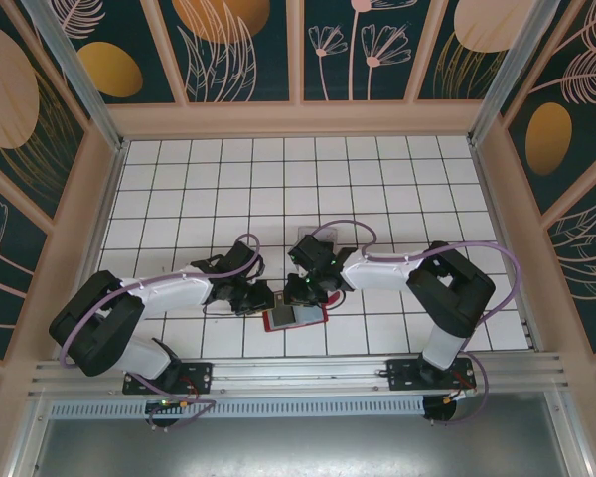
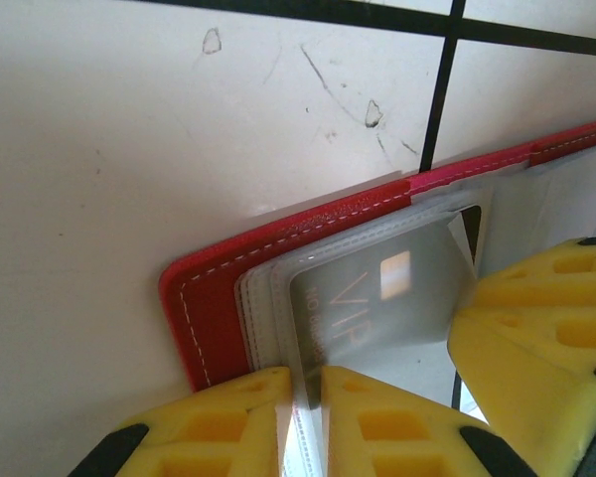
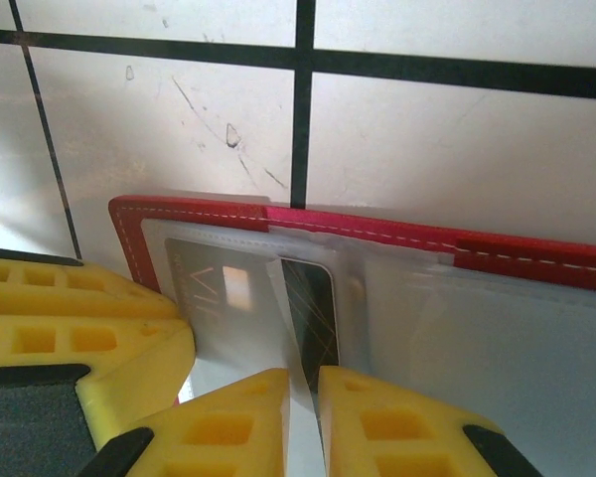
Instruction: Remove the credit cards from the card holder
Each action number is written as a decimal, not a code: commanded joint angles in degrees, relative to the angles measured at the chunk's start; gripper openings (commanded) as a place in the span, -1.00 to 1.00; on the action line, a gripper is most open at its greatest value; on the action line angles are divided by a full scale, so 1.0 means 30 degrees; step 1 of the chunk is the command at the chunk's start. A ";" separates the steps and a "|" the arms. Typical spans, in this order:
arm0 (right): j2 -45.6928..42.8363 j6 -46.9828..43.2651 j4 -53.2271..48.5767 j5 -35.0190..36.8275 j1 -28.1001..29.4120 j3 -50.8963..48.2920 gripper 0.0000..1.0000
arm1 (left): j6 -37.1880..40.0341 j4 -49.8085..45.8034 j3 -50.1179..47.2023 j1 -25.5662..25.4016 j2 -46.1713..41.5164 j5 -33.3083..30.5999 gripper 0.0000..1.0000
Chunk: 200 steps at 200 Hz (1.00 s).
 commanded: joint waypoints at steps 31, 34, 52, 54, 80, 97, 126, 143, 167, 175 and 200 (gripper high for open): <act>-0.0718 -0.0411 -0.1928 0.1714 -0.0171 -0.0368 -0.58 | 0.0371 -0.1580 -0.0595 -0.0068 0.0424 -0.0817 -0.59; -0.0728 -0.0422 -0.1986 0.1740 -0.0171 -0.0354 -0.58 | 0.0375 -0.1580 -0.0588 -0.0050 0.0409 -0.0808 -0.59; -0.0852 -0.0445 -0.2218 0.1922 -0.0172 -0.0294 -0.58 | 0.0361 -0.1609 -0.0581 -0.0061 0.0324 -0.0806 -0.58; -0.0869 -0.0463 -0.2247 0.1923 -0.0172 -0.0294 -0.57 | 0.0372 -0.1609 -0.0570 -0.0067 0.0313 -0.0828 -0.58; -0.1053 -0.0508 -0.2745 0.2251 -0.0179 -0.0071 -0.58 | 0.0376 -0.1668 -0.0566 -0.0060 0.0281 -0.0834 -0.58; -0.1414 -0.0566 -0.2976 0.2396 -0.0201 0.0077 -0.58 | 0.0405 -0.1683 -0.0544 -0.0057 0.0347 -0.0853 -0.58; -0.2048 -0.0483 -0.2813 0.2224 -0.0289 0.0061 -0.53 | 0.0600 -0.1993 -0.0427 -0.0068 0.0545 -0.1160 -0.59; -0.2267 -0.0440 -0.2546 0.2002 -0.0398 -0.0218 -0.51 | 0.0760 -0.2302 -0.0314 -0.0046 0.0763 -0.1470 -0.59; -0.2028 -0.0427 -0.1943 0.1490 -0.0527 -0.0819 -0.51 | 0.0844 -0.2384 -0.0299 -0.0042 0.0890 -0.1590 -0.59; -0.1892 -0.0441 -0.1638 0.1223 -0.0559 -0.0983 -0.51 | 0.0844 -0.2429 -0.0291 -0.0062 0.0905 -0.1626 -0.60; -0.1589 -0.0290 -0.0748 0.0254 -0.0526 -0.1281 -0.52 | 0.1046 -0.2884 -0.0281 -0.0067 0.1243 -0.2154 -0.61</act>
